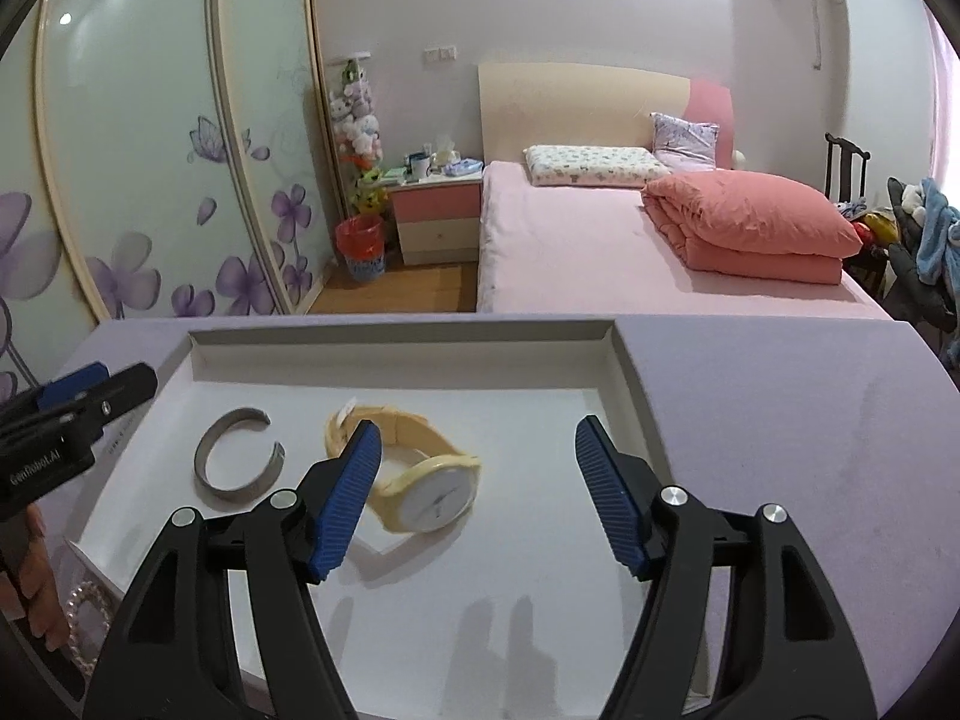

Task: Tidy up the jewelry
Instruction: 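Carry the yellow watch into the grey tray and open the right tool while the left drops the cuff there, then lift both tools back from the tray toward the remaining jewelry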

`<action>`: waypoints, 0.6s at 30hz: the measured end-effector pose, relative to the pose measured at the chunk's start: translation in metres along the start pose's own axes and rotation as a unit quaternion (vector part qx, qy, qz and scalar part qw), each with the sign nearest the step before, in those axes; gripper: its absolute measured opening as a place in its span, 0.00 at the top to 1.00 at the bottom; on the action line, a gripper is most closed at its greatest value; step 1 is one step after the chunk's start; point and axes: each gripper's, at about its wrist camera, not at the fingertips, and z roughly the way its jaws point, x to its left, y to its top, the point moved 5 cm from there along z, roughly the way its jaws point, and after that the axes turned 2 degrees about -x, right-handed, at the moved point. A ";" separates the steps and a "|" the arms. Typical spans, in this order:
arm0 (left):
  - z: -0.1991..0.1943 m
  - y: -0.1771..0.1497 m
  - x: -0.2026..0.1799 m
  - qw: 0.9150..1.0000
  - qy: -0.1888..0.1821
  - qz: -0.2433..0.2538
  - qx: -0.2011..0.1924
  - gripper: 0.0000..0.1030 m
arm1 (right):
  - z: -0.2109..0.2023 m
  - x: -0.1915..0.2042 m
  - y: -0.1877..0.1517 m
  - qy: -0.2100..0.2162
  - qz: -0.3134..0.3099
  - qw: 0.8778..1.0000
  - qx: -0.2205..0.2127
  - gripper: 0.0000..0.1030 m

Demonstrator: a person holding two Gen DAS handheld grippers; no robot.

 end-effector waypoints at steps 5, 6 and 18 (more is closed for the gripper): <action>-0.009 0.000 0.005 1.000 0.003 -0.001 -0.002 0.31 | -0.008 0.001 0.000 0.000 -0.002 1.000 -0.005 0.34; -0.013 -0.001 0.005 1.000 0.004 -0.002 -0.004 0.31 | -0.010 0.002 0.000 -0.001 -0.003 1.000 -0.006 0.34; -0.084 -0.033 0.018 1.000 -0.007 -0.006 -0.021 0.30 | -0.081 0.006 -0.023 0.014 -0.018 0.999 -0.033 0.33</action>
